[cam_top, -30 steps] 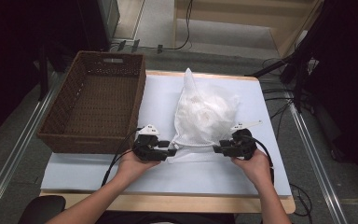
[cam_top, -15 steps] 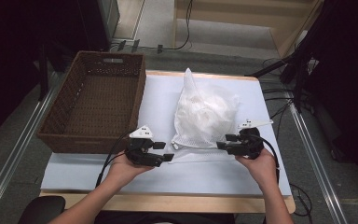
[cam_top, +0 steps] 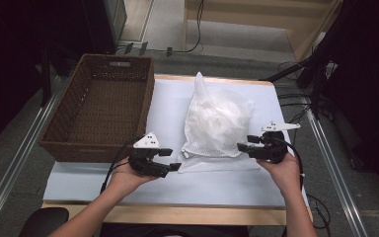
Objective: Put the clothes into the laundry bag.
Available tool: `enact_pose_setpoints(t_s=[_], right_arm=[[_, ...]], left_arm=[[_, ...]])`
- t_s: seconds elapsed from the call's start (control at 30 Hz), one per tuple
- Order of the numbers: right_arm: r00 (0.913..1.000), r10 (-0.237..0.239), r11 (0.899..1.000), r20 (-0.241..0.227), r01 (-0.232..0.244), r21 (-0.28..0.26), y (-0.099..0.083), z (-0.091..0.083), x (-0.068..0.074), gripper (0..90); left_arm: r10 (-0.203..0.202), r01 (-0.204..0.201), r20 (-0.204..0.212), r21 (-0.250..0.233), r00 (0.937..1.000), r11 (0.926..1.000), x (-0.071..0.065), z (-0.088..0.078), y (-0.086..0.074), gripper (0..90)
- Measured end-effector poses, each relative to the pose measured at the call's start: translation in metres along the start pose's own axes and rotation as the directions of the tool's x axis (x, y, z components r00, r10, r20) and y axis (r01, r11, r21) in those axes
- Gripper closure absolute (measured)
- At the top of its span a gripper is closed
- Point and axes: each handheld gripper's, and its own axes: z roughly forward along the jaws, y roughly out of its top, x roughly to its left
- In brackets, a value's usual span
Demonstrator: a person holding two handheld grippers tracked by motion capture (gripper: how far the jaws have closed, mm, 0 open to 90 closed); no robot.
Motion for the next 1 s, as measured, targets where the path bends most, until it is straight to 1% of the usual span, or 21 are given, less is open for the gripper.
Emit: enact_pose_setpoints(t_s=[0.03, 0.1, 0.2, 0.27, 0.3, 0.33, 0.43, 0.53, 0.6, 0.7, 0.87, 1.0], right_arm=[[1.0000, 0.007, 1.000, 0.002, -0.007, -0.003, -0.0005, -0.0005, -0.0024, 42.1], [0.9997, 0.021, 1.000, 0.008, -0.021, -0.009, -0.0013, -0.0014, -0.0063, 41.8], [0.9994, 0.030, 0.999, 0.014, -0.030, -0.016, -0.0016, -0.0021, -0.0092, 41.6], [0.9994, 0.033, 0.999, 0.014, -0.033, -0.020, -0.0016, -0.0017, -0.0104, 41.6], [0.9994, 0.033, 0.999, 0.014, -0.032, -0.020, -0.0015, -0.0015, -0.0104, 41.6], [0.9993, 0.033, 0.999, 0.016, -0.033, -0.021, -0.0015, -0.0009, -0.0102, 41.5], [0.9995, 0.026, 1.000, 0.020, -0.025, -0.016, -0.0014, 0.0014, -0.0100, 41.2], [0.9996, 0.025, 1.000, 0.015, -0.025, -0.013, -0.0014, 0.0026, -0.0100, 41.0], [0.9996, 0.026, 1.000, 0.013, -0.025, -0.011, -0.0015, 0.0031, -0.0101, 40.9], [0.9996, 0.025, 1.000, 0.015, -0.024, -0.011, -0.0015, 0.0033, -0.0099, 40.5], [0.9991, 0.034, 0.999, 0.024, -0.034, -0.014, -0.0020, 0.0026, -0.0105, 40.3], [0.9989, 0.042, 0.999, 0.020, -0.041, -0.019, -0.0020, 0.0017, -0.0116, 40.4]], left_arm=[[-0.001, 0.001, 0.006, -0.006, 1.0000, 1.0000, 0.0007, -0.0001, -0.0003, 37.9], [-0.001, 0.001, 0.009, 0.000, 1.0000, 1.0000, 0.0018, -0.0003, -0.0003, 37.7], [-0.025, 0.024, 0.025, 0.007, 0.9994, 0.9997, 0.0030, -0.0010, -0.0010, 37.0], [-0.023, 0.022, 0.029, 0.003, 0.9993, 0.9997, 0.0023, -0.0020, -0.0020, 36.9], [-0.015, 0.015, 0.029, 0.001, 0.9995, 0.9999, 0.0018, -0.0021, -0.0020, 36.9], [-0.006, 0.006, 0.025, 0.001, 0.9997, 1.0000, 0.0013, -0.0020, -0.0019, 36.9], [-0.005, 0.005, -0.002, 0.002, 1.0000, 1.0000, 0.0006, -0.0003, -0.0018, 36.9], [-0.002, 0.002, 0.000, 0.008, 1.0000, 1.0000, 0.0024, 0.0011, -0.0026, 36.8], [-0.005, 0.005, -0.003, 0.014, 1.0000, 0.9999, 0.0033, 0.0016, -0.0029, 36.8], [-0.017, 0.017, 0.008, 0.008, 0.9998, 0.9998, 0.0045, 0.0016, -0.0034, 36.7], [-0.017, 0.017, 0.004, 0.007, 0.9998, 0.9998, 0.0050, 0.0004, -0.0036, 36.4], [-0.025, 0.025, 0.000, 0.012, 0.9997, 0.9996, 0.0066, 0.0007, -0.0042, 35.6]])
